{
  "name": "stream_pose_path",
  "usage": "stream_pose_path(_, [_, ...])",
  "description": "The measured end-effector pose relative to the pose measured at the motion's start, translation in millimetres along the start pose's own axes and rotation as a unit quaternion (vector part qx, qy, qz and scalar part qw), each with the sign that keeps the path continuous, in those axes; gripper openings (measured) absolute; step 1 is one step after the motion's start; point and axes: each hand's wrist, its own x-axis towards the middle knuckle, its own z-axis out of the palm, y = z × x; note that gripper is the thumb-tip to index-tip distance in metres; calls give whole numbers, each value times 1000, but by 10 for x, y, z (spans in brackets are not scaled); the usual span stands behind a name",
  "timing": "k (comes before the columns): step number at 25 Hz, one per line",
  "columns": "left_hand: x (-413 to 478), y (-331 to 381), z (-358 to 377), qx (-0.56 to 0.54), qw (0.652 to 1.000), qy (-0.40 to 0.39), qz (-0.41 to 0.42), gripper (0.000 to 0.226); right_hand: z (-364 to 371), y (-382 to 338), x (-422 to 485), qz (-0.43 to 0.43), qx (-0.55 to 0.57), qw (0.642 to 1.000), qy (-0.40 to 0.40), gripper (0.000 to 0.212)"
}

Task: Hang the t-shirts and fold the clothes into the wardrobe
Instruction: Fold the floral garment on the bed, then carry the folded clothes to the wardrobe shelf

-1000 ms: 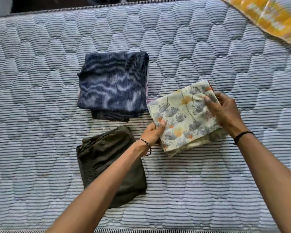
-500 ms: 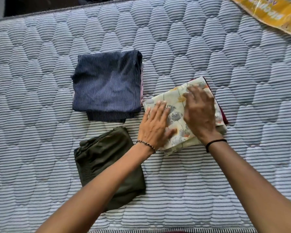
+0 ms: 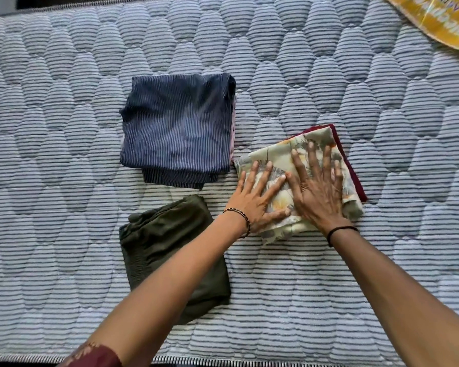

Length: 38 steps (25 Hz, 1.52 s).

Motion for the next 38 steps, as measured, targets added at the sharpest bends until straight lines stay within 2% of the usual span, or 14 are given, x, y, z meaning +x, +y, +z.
stream_pose_path(4, [-69,-49,-128,30,999,14,9,78,-129,-183,-21,21,71,997,1,58])
stream_pose_path(7, [-182,-127,-174,-4,999,34,23,67,-100,-476,-107,32,90,995,35,48])
stream_pose_path(11, [-460,-255,-157,-76,984,161,28,51,-39,-892,-245,-29,117,987,103,32])
stream_pose_path(15, [-929,-620,76,-54,955,283,-73,46,-87,-1333,-452,-115,224,965,70,20])
stream_pose_path(18, [-1370,-925,283,-40,932,291,-212,60,-42,-1628,-594,-114,307,945,-16,19])
stream_pose_path(20, [-1651,-1063,388,-85,900,266,-335,79,39,-1799,-657,-68,324,941,-75,32])
stream_pose_path(22, [-1874,-1139,446,-203,841,222,-450,99,62,-1927,-686,2,346,933,-102,49])
stream_pose_path(24, [-2042,-1194,530,-319,774,187,-514,108,61,-2009,-674,86,413,898,-127,55])
stream_pose_path(26, [-2160,-1236,626,-377,736,171,-536,106,73,-2028,-608,135,478,850,-177,56])
stream_pose_path(28, [-2256,-1325,677,-449,696,166,-536,94,126,-2023,-530,157,525,802,-237,60])
stream_pose_path(31, [-2391,-1557,758,-585,622,174,-491,64,116,-2043,-469,205,598,707,-318,46])
stream_pose_path(33, [-2466,-1643,798,-668,589,166,-424,65,119,-2059,-472,206,595,694,-349,51])
stream_pose_path(35, [-2498,-1630,783,-702,589,144,-375,70,112,-2128,-518,194,594,699,-348,52])
stream_pose_path(38, [-2456,-1516,720,-716,582,146,-357,47,27,-2241,-618,191,604,694,-342,43])
